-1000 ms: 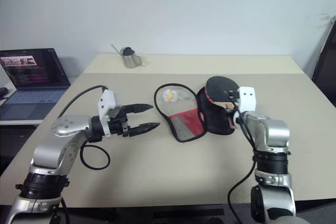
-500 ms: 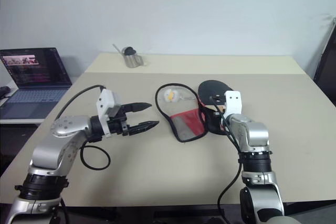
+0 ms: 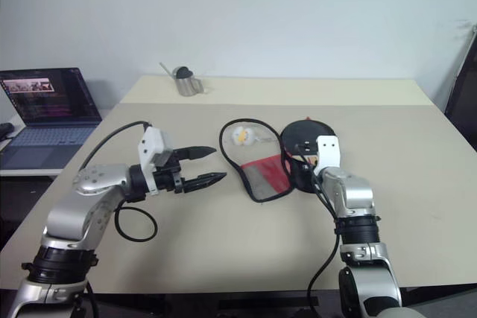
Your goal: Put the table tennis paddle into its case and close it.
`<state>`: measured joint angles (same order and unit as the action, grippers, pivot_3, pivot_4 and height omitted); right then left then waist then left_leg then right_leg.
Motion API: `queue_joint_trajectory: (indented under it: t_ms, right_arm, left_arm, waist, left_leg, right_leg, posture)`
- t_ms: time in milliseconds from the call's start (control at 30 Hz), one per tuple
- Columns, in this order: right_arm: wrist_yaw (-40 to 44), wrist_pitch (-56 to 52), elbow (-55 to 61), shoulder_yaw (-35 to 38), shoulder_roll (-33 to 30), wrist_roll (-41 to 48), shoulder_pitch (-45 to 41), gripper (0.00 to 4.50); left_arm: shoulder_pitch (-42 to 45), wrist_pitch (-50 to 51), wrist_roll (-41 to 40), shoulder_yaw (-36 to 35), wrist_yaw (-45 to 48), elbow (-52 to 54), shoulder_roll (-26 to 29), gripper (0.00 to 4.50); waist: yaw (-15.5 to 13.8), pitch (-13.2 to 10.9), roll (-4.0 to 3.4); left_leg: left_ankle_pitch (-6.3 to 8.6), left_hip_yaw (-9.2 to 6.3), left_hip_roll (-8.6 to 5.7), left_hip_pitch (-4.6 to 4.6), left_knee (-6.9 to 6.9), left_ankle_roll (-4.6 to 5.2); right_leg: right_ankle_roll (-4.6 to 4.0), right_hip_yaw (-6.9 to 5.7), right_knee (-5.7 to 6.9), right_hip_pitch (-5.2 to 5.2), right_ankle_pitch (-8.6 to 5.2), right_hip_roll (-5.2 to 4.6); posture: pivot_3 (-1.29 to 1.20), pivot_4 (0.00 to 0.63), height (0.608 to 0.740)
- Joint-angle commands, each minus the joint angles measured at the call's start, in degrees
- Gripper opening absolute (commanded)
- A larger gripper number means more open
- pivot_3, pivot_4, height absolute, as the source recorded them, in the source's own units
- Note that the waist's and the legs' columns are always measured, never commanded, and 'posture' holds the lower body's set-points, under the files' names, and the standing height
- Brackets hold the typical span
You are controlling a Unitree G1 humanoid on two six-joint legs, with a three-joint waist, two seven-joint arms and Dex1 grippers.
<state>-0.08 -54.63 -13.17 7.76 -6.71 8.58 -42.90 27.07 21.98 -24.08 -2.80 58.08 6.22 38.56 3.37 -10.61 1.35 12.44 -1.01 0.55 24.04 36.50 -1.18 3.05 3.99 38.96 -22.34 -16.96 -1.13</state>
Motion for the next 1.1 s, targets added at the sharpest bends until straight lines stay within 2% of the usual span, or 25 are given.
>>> queue_joint_trajectory:
  t_ms: [33,67,100,300,333,433,567,633,700,867,1100]
  right_arm:
    - [-1.06,1.88,1.39,0.9,0.93,0.23,-1.72,1.79]
    - [-1.16,1.64,1.91,0.93,1.16,0.25,-1.75,1.88]
    - [-1.26,1.27,2.64,1.08,1.4,0.39,-1.72,2.18]
    - [-0.15,-0.73,7.62,1.06,0.78,1.17,-0.63,4.3]
    - [0.15,-1.01,8.28,1.06,0.62,1.31,-0.46,4.49]
    - [3.05,-2.58,12.5,0.5,-1.24,2.67,0.43,4.49]
    - [15.03,-0.8,22.66,-3.29,-9.85,6.17,4.01,4.49]
    - [22.58,4.19,26.11,-3.77,-12.25,9.64,6.51,4.49]
    - [26.34,6.76,27.93,-5.07,-15.24,9.87,8.54,4.49]
    - [37.1,3.23,31.31,-3.44,-19.92,19.09,9.16,4.49]
    - [43.29,3.33,33.35,-4.65,-23.96,24.01,8.55,4.49]
  left_arm:
    - [0.68,-0.89,0.09,-0.39,-0.15,1.62,0.53,3.65]
    - [0.66,-0.9,0.11,-0.36,-0.19,1.61,0.53,3.65]
    - [0.61,-0.95,0.2,-0.32,-0.23,1.57,0.52,3.65]
    - [0.21,-0.98,0.39,-0.54,-0.7,1.65,0.42,3.65]
    - [0.16,-1.03,0.44,-0.6,-0.8,1.64,0.4,3.65]
    - [0.18,-1.81,1.33,-1.22,-2.25,0.74,0.21,3.65]
    - [-0.13,-3.6,4.35,-2.16,-5.98,-2.66,0.51,3.65]
    - [-0.75,-4.75,6.04,-2.44,-7.51,-4.38,0.93,3.65]
    - [-1.1,-6.28,8.32,-2.66,-9.26,-7.16,1.42,3.65]
    - [0.13,-9.84,12.21,-2.47,-12.47,-15.16,1.26,3.65]
    - [5.8,-12.55,16.67,-0.31,-16.52,-28.94,-1.76,3.65]
  waist:
    - [0.0,0.0,0.0]
    - [0.01,0.0,0.0]
    - [0.01,0.0,0.0]
    - [-0.03,0.0,0.0]
    - [-0.03,0.0,0.0]
    - [-0.05,0.0,0.0]
    - [-0.15,-0.01,-0.01]
    - [-0.18,-0.01,-0.01]
    - [0.04,-0.01,-0.01]
    - [-0.02,-0.01,-0.01]
    - [-0.69,-0.01,0.0]
  left_leg:
    - [0.0,0.0,0.0,0.0,0.0,0.0]
    - [0.0,0.0,0.0,0.0,0.0,0.0]
    - [0.0,0.0,0.0,0.0,0.0,0.0]
    - [0.0,0.0,0.0,0.0,0.0,0.0]
    - [0.0,-0.01,0.0,0.0,0.0,0.0]
    - [0.0,-0.01,0.0,0.0,0.0,0.0]
    - [0.0,-0.02,-0.02,0.02,0.0,0.0]
    - [0.0,-0.02,-0.03,0.02,0.01,0.0]
    - [0.0,-0.05,0.01,0.0,0.0,0.0]
    - [0.0,-0.07,0.03,-0.05,0.03,0.0]
    - [0.0,-0.19,0.0,0.03,0.15,0.0]
  right_leg:
    - [0.0,0.0,0.0,0.0,0.0,0.0]
    - [0.0,0.0,0.0,0.0,0.0,0.0]
    - [0.0,0.0,0.0,0.0,0.0,0.0]
    - [0.0,-0.01,0.0,0.0,0.0,-0.01]
    - [0.0,-0.01,0.0,0.0,0.0,-0.01]
    - [0.0,-0.01,0.0,0.0,0.0,-0.01]
    - [0.0,-0.02,-0.02,0.01,0.0,-0.03]
    - [0.0,-0.04,-0.05,0.02,0.0,-0.03]
    - [0.01,-0.05,-0.06,0.03,0.0,-0.01]
    - [0.0,-0.07,0.02,0.06,0.0,0.02]
    - [0.0,-0.22,0.0,0.09,0.0,-0.02]
  posture:
    - [0.0,0.15,0.74]
    - [0.0,0.15,0.74]
    - [0.0,0.15,0.74]
    - [0.0,0.15,0.74]
    - [0.0,0.15,0.74]
    - [0.0,0.15,0.74]
    - [0.0,0.15,0.74]
    - [0.0,0.15,0.74]
    - [0.0,0.15,0.74]
    - [0.0,0.15,0.74]
    - [0.0,0.15,0.74]
